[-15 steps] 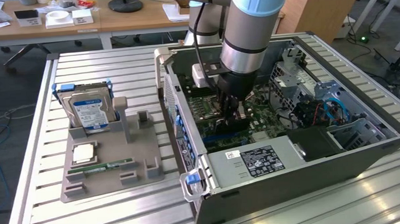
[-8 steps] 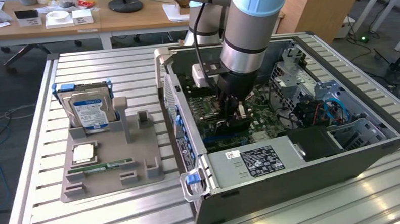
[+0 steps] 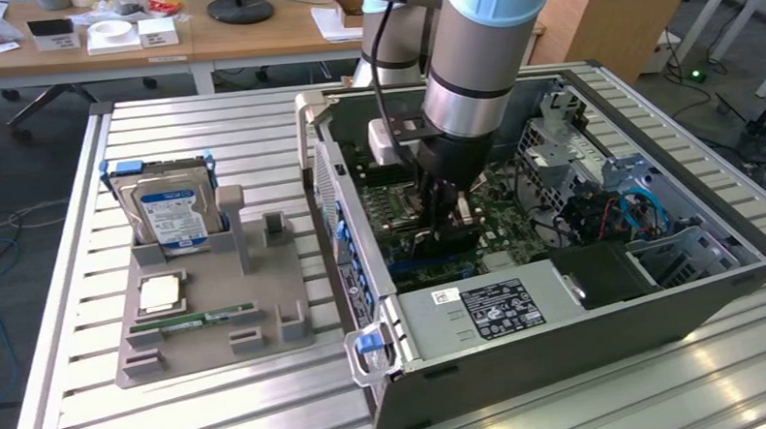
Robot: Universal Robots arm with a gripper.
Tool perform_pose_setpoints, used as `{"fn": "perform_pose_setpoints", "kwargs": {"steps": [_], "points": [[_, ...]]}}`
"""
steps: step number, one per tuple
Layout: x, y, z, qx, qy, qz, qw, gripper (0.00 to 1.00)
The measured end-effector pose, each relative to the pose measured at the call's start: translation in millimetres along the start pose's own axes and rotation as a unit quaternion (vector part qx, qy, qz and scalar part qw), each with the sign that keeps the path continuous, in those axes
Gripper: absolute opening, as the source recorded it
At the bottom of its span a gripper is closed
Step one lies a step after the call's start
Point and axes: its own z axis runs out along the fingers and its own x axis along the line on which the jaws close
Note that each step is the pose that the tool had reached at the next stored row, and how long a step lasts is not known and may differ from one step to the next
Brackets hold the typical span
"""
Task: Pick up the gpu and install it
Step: 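Insert the gpu into the slot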
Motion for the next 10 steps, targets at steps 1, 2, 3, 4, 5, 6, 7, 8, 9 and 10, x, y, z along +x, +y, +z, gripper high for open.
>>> {"fn": "perform_pose_setpoints", "kwargs": {"steps": [1, 2, 3, 4, 5, 6, 7, 8, 9, 10], "points": [[0.0, -0.1, 0.1, 0.0001, 0.0002, 0.0, 1.0, 0.4], [0.0, -0.1, 0.1, 0.0001, 0.001, 0.0, 1.0, 0.4], [0.0, -0.1, 0.0, 0.0001, 0.0016, 0.0, 1.0, 0.4], [0.1, -0.2, -0.1, 0.0, 0.0019, 0.0, 1.0, 0.4], [0.1, -0.2, -0.2, 0.0, 0.0021, 0.0, 1.0, 0.4], [0.0, -0.2, -0.1, 0.0001, 0.0022, 0.0, 1.0, 0.4], [0.0, -0.3, 0.0, 0.0001, 0.0022, 0.0, 1.0, 0.4], [0.0, -0.3, -0.1, 0.0001, 0.0023, -0.001, 1.0, 0.4], [0.0, -0.3, 0.0, 0.0001, 0.0023, -0.001, 1.0, 0.4], [0.0, -0.4, 0.0, 0.0001, 0.0023, -0.001, 1.0, 0.4]]}}
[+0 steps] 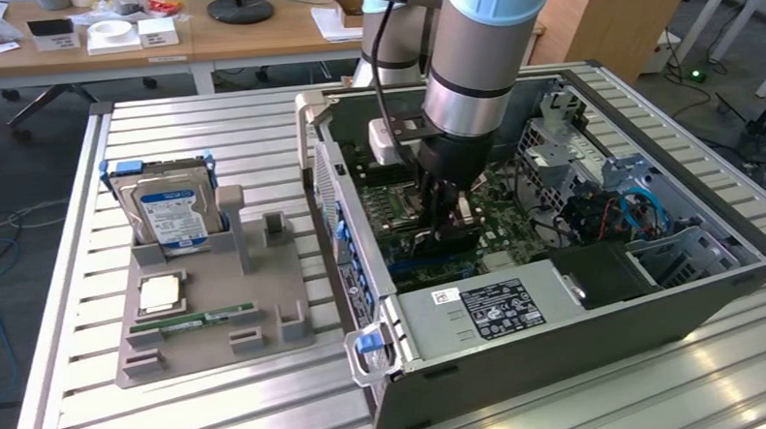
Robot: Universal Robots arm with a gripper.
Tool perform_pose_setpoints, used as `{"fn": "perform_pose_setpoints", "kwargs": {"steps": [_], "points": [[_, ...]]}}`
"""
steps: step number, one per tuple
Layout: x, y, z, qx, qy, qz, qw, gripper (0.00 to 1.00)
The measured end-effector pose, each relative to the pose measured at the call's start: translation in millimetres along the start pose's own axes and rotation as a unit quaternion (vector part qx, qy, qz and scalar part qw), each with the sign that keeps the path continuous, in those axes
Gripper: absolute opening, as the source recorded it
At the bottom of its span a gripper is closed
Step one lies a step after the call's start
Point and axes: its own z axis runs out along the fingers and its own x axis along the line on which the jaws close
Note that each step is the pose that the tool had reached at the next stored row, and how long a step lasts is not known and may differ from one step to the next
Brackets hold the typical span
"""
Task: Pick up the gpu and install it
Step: 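Insert the gpu into the slot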
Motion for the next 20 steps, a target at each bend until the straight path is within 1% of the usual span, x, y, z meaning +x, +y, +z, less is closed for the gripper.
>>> {"fn": "perform_pose_setpoints", "kwargs": {"steps": [4, 8, 20], "points": [[0.0, -0.7, 0.1, 0.0, 0.0, -0.003, 1.0, 0.4], [0.0, -0.8, 0.2, 0.0, 0.0009, -0.004, 1.0, 0.4], [2.2, -0.9, 0.1, 0.0, 0.0008, -0.004, 1.0, 0.4]]}}
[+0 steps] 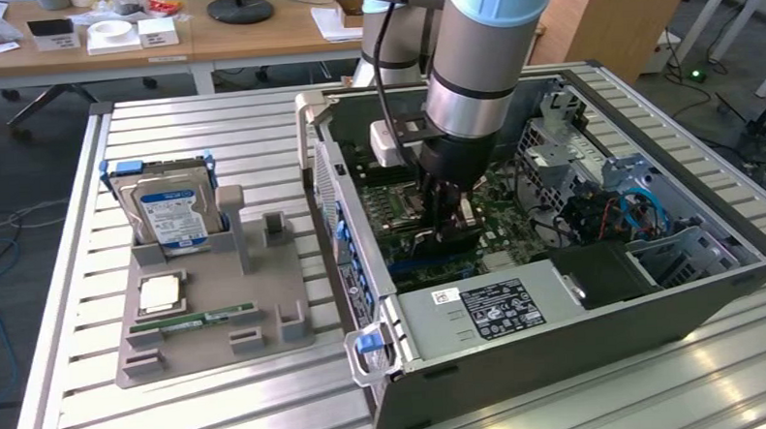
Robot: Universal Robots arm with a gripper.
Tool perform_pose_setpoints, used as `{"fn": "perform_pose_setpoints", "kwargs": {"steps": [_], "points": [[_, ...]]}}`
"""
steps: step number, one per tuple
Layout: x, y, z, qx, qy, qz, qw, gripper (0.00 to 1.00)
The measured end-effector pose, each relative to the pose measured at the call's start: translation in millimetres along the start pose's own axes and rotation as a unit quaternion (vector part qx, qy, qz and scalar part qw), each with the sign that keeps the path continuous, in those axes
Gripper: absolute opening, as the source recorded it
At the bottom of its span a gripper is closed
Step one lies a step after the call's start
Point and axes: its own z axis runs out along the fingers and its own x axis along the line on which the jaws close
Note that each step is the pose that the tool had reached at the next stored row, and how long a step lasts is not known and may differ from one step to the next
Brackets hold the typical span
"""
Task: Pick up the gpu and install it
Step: 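Insert the gpu into the slot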
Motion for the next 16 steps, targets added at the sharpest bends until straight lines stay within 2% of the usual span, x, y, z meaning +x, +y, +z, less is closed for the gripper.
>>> {"fn": "perform_pose_setpoints", "kwargs": {"steps": [12, 13, 14, 15, 16], "points": [[-1.3, 0.1, 0.0, 0.0, 0.0, 0.0, 1.0, 0.4], [-1.3, 0.0, 0.0, 0.0, 0.0, 0.0, 1.0, 0.39], [-1.3, 0.0, 0.0, 0.0, 0.0, 0.0, 1.0, 0.33], [-1.3, 0.1, 0.0, 0.0, 0.0, 0.0, 1.0, 0.33], [-1.3, 0.0, 0.0, 0.0, 0.0, 0.0, 1.0, 0.27]]}}
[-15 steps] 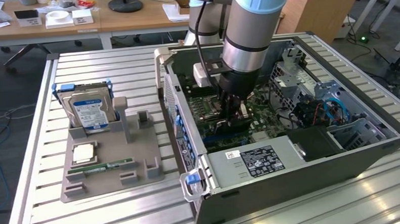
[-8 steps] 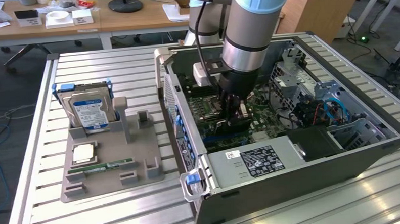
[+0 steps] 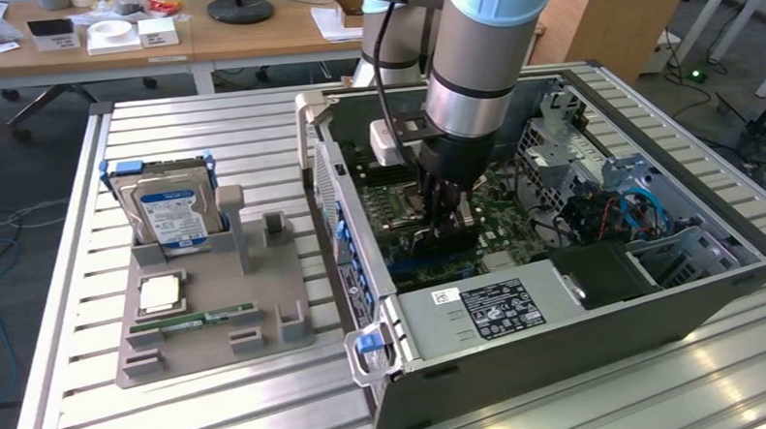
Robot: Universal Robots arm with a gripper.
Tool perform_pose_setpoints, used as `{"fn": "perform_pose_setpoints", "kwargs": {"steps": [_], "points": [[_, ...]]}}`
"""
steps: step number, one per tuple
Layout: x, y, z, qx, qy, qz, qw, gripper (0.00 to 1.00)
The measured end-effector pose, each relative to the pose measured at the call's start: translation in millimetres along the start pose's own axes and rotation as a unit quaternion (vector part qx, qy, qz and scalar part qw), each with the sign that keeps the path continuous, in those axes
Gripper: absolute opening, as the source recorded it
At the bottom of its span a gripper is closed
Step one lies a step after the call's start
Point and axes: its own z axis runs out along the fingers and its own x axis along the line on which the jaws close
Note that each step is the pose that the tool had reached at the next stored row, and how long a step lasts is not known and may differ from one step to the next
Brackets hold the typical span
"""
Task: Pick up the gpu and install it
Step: 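Insert the gpu into the slot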
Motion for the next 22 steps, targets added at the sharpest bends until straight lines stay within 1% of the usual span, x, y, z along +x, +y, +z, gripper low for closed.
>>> {"fn": "perform_pose_setpoints", "kwargs": {"steps": [22], "points": [[-0.4, 0.0, 2.0, 0.0, 0.0, 0.0, 1.0, 0.26]]}}
